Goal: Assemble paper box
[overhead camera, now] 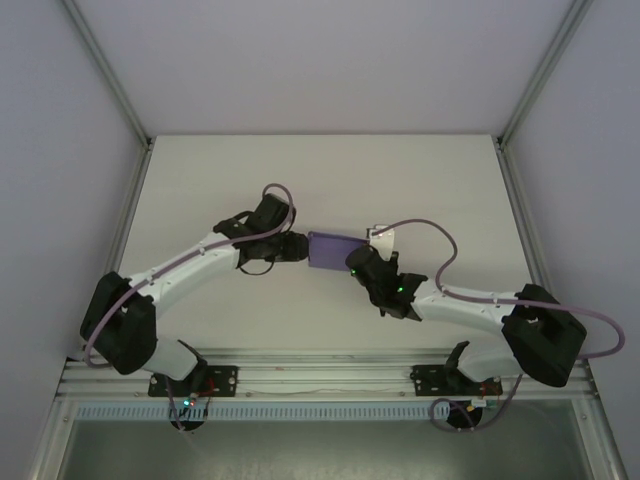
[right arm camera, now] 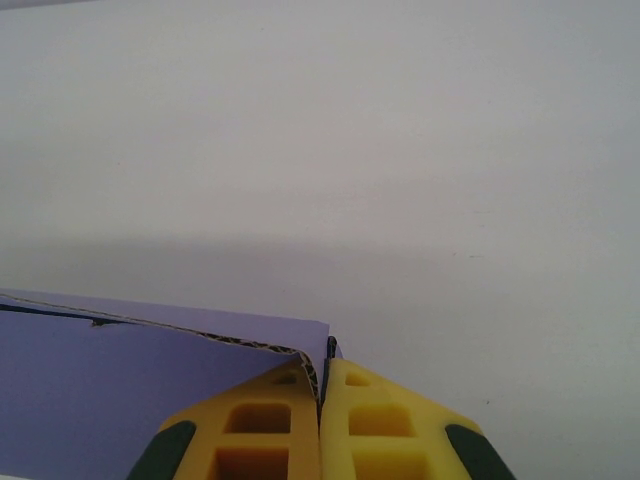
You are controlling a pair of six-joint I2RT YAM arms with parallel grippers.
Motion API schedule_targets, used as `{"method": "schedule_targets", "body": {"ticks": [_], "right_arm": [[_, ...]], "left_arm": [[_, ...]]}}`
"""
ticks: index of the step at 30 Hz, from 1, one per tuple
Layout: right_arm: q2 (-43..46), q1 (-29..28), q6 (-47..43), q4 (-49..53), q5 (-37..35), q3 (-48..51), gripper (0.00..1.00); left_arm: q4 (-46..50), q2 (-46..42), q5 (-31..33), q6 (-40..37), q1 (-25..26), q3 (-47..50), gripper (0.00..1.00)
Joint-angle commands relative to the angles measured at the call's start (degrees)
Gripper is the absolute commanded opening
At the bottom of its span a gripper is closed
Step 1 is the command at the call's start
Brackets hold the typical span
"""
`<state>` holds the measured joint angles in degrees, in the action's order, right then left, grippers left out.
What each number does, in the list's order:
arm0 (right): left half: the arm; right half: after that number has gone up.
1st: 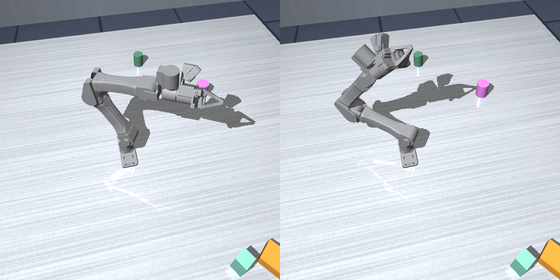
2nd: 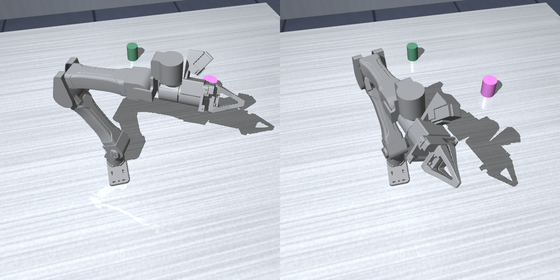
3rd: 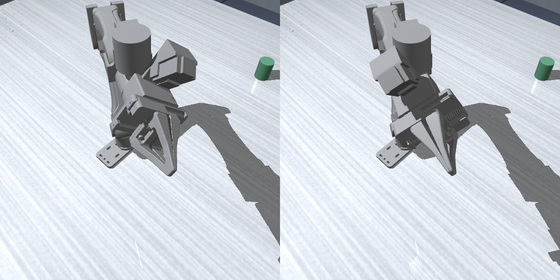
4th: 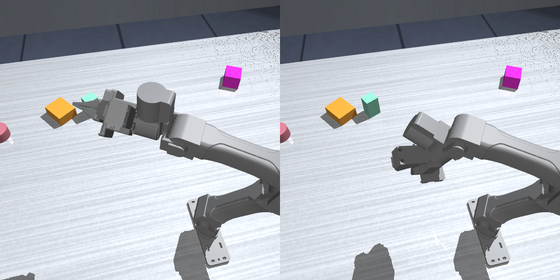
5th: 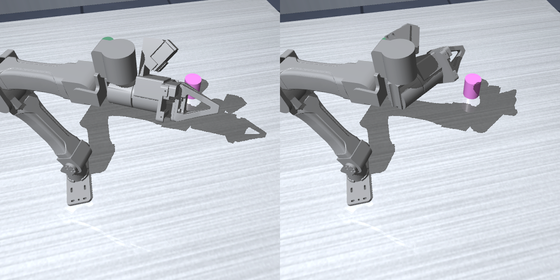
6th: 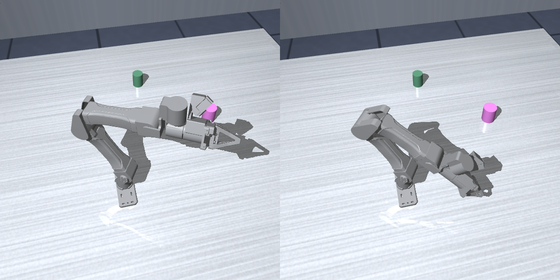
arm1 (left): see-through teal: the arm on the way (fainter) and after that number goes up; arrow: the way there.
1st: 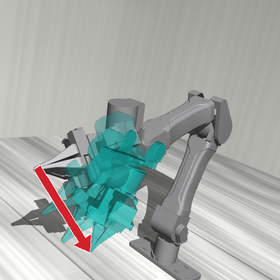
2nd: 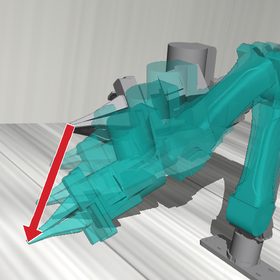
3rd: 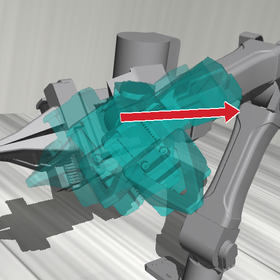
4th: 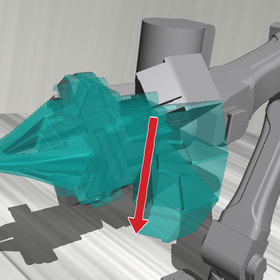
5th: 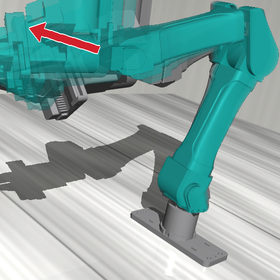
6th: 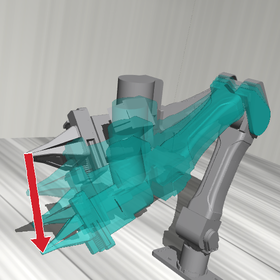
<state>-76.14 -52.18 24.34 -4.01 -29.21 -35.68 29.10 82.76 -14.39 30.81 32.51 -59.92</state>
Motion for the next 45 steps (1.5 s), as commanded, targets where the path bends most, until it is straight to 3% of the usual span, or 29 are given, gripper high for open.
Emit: {"method": "schedule_targets", "body": {"ticks": [1,7,14,30,39,45], "right_arm": [[-2.3,0.0,-0.5,8.6,2.0,1.7,0.00],[-2.3,0.0,-0.6,8.9,2.2,1.6,0.00],[-2.6,0.0,-0.7,9.3,2.4,1.2,0.00],[-3.2,0.0,-1.2,9.8,2.6,0.5,0.00],[-3.2,0.0,-1.1,10.1,2.7,0.5,0.00],[-4.0,0.0,-0.8,9.4,2.6,1.5,0.00]], "left_arm": [[0.9,-0.7,3.6,-2.0,-0.3,-3.4,0.45],[-0.4,3.5,0.7,-4.3,-0.4,-6.9,0.42],[-1.0,5.4,1.3,-5.9,-0.3,-7.6,0.28],[-2.4,7.3,-0.8,-7.5,-0.3,-8.7,0.26],[-1.4,8.8,0.8,-7.9,-0.2,-8.7,0.02],[-3.1,8.3,1.1,-7.6,0.4,-5.0,0.00]]}}
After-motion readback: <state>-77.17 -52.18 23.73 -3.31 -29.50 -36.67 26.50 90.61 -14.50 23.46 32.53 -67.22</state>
